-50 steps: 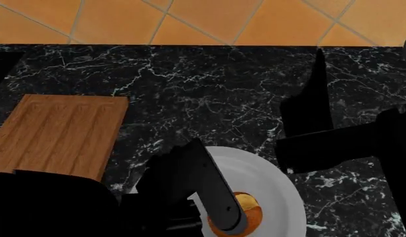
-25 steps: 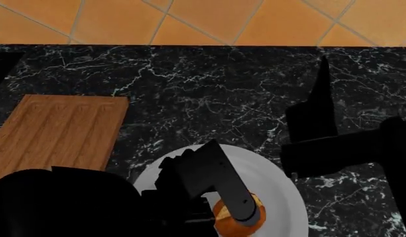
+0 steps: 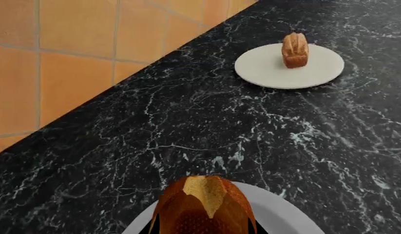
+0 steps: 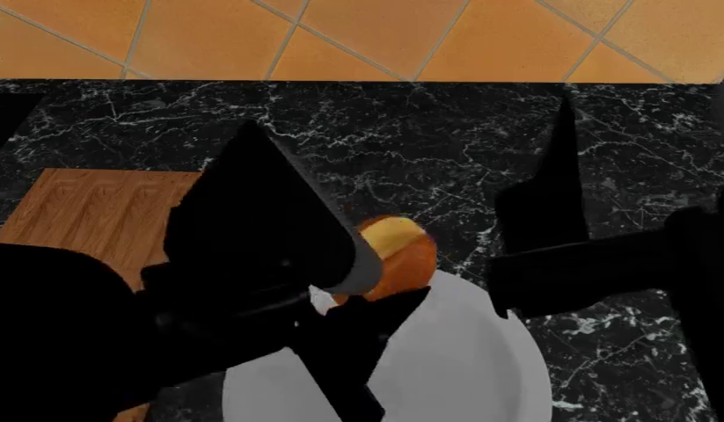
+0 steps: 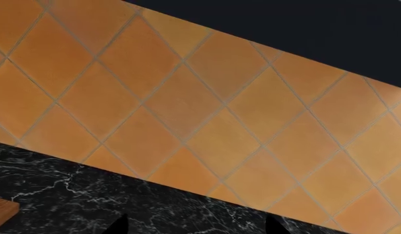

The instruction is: Place all breads on the cutting board.

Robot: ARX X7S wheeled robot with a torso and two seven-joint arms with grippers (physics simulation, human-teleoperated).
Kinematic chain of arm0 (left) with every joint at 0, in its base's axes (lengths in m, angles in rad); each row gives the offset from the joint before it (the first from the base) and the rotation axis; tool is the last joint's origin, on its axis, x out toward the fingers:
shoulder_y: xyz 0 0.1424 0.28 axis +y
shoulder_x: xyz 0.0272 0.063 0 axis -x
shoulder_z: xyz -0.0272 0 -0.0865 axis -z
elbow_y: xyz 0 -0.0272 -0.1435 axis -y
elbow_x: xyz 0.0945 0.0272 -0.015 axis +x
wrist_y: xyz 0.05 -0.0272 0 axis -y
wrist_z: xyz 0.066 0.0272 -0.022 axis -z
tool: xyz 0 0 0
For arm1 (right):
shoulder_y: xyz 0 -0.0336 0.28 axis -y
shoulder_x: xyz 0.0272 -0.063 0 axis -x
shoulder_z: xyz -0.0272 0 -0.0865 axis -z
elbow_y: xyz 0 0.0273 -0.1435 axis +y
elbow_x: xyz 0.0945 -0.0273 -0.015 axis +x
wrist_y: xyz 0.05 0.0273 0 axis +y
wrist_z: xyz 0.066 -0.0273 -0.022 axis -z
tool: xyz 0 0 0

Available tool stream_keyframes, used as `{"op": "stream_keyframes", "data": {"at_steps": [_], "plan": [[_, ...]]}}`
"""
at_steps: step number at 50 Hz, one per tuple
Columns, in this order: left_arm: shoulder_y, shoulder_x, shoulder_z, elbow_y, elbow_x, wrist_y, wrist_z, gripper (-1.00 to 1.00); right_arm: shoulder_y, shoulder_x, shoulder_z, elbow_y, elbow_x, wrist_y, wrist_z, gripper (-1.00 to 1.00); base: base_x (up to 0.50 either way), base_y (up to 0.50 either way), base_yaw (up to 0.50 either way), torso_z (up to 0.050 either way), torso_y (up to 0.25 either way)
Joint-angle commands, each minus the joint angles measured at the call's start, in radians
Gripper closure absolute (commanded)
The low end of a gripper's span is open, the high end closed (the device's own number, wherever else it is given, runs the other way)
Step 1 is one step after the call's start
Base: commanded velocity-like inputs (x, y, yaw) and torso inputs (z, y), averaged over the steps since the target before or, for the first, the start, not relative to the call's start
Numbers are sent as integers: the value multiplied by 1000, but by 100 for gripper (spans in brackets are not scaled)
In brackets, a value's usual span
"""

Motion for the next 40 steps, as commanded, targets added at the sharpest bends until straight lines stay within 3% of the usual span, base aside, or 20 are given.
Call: {"op": "stream_keyframes", "data": {"at_steps": [1, 10, 15, 24, 29, 40], "plan": [[-58, -112, -267, 106, -168, -57, -172, 100, 49, -36, -15, 21, 6, -10, 3, -100, 0, 0, 0, 0, 0], [-110, -268, -230, -124, 91, 40, -57, 100, 90, -40, -50, 23, 31, -22, 30, -100, 0, 0, 0, 0, 0], [-44, -348, -309, -87, 35, 1, -131, 100, 78, -33, -42, 21, 27, -26, 22, -100, 0, 0, 0, 0, 0], [293, -481, -500, 197, -266, -70, -392, 100, 33, -39, -9, 10, -20, -29, -22, -100, 0, 0, 0, 0, 0], [439, -533, -579, 277, -368, -47, -462, 100, 1, -45, 8, 4, -50, -30, -47, -100, 0, 0, 0, 0, 0], [606, -593, -659, 244, -221, 26, -312, 100, -23, -47, 19, -5, -72, -37, -66, -100, 0, 0, 0, 0, 0]]}}
